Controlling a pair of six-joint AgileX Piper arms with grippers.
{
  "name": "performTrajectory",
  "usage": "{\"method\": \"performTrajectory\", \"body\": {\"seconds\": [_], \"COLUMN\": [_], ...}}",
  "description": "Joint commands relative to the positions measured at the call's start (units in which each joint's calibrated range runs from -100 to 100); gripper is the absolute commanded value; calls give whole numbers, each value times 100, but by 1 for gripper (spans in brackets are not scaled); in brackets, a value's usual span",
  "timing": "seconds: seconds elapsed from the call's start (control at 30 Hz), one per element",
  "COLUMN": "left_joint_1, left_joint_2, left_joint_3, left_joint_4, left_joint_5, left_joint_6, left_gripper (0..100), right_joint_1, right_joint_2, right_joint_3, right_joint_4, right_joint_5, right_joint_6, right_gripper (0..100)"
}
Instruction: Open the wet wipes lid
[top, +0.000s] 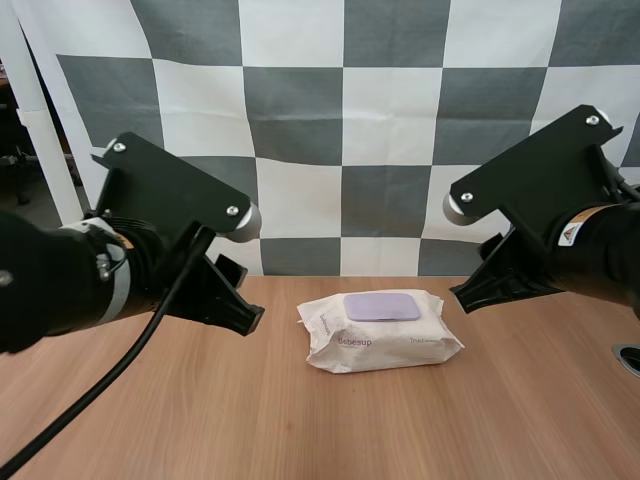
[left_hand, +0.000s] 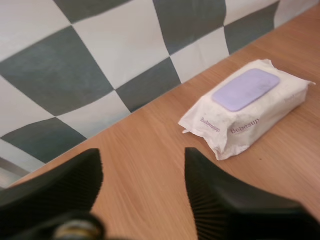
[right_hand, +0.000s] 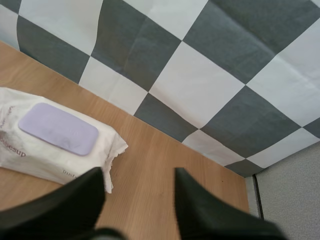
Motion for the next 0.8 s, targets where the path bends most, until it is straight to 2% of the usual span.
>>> {"method": "performTrajectory", "body": {"seconds": [0.0, 0.17, 0.33, 0.43, 0.77], "left_joint_1": [-3, -3, -3, -3, -3], "left_joint_2": [1487, 1999, 2545, 2800, 2914], "left_joint_3": [-4, -4, 45, 289, 1027], "left_joint_4": [-653, -1587, -1696, -1972, -3350], "left_joint_5": [81, 645, 731, 715, -626], "left_joint_6": [447, 1532, 2385, 2936, 4440], "left_gripper": [100, 100, 100, 100, 100], "right_joint_1": [-5, -5, -5, -5, -5], "right_joint_2": [213, 409, 553, 660, 985], "right_joint_3": [3, 3, 3, 3, 3], "right_joint_4": [-323, -373, -373, -373, -214], "right_joint_5": [-15, -60, -115, -262, -453], "right_joint_6": [-19, -396, -570, -570, -570], "right_gripper": [100, 100, 100, 100, 100]}}
